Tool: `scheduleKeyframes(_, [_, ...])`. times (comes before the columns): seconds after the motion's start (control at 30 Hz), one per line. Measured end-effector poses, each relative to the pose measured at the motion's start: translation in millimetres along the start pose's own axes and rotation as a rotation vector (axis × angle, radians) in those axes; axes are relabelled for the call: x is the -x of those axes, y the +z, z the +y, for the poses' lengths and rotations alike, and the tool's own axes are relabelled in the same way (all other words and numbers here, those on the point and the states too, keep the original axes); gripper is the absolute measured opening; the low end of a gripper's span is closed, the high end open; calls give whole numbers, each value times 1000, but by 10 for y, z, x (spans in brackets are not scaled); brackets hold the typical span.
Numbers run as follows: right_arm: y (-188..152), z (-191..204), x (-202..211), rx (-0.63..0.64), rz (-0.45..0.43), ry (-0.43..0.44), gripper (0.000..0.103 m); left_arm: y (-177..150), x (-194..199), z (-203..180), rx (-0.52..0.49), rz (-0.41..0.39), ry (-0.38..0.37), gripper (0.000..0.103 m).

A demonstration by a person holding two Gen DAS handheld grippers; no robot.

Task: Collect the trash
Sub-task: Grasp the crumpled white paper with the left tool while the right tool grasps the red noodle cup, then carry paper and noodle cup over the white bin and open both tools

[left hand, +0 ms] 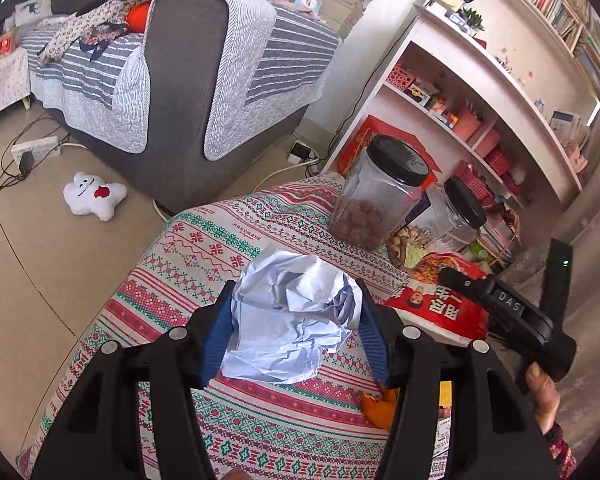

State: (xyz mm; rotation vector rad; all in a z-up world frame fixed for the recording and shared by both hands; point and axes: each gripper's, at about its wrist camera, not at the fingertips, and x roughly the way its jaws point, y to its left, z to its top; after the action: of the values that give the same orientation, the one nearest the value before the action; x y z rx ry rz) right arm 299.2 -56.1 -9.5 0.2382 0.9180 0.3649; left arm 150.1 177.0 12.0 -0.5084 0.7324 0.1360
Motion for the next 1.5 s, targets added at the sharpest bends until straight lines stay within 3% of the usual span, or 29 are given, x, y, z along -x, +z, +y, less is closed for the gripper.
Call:
scheduleKeyframes(0.27, [-58,-18,929,112,-227,-140,85,-26,189,-154,-35,-74,5,56])
scheduleKeyframes(0.53, [-211,-185,1745,163,-390,-280,86,-167,269,-476,-114,-103,14,56])
scheduleKeyframes(0.73, [-372,-568,2339,141,-477,-356,86,-282,380,-683,-139,-121,7,56])
scheduleKeyframes(0.87, [-531,-943,2694,73,-505,-408,86,-401,470,-893,-183,-117,-7,56])
scheduleKeyframes(1.23, [-1163,-2096,3305,-85,-521,-740,87,-719,781,-1805,-327,-140,-118,56])
scheduleKeyframes(1.5, [-1479,-2690,3603,-246,-470,-813,96,-1067,762,-2625,-412,-68,-218,56])
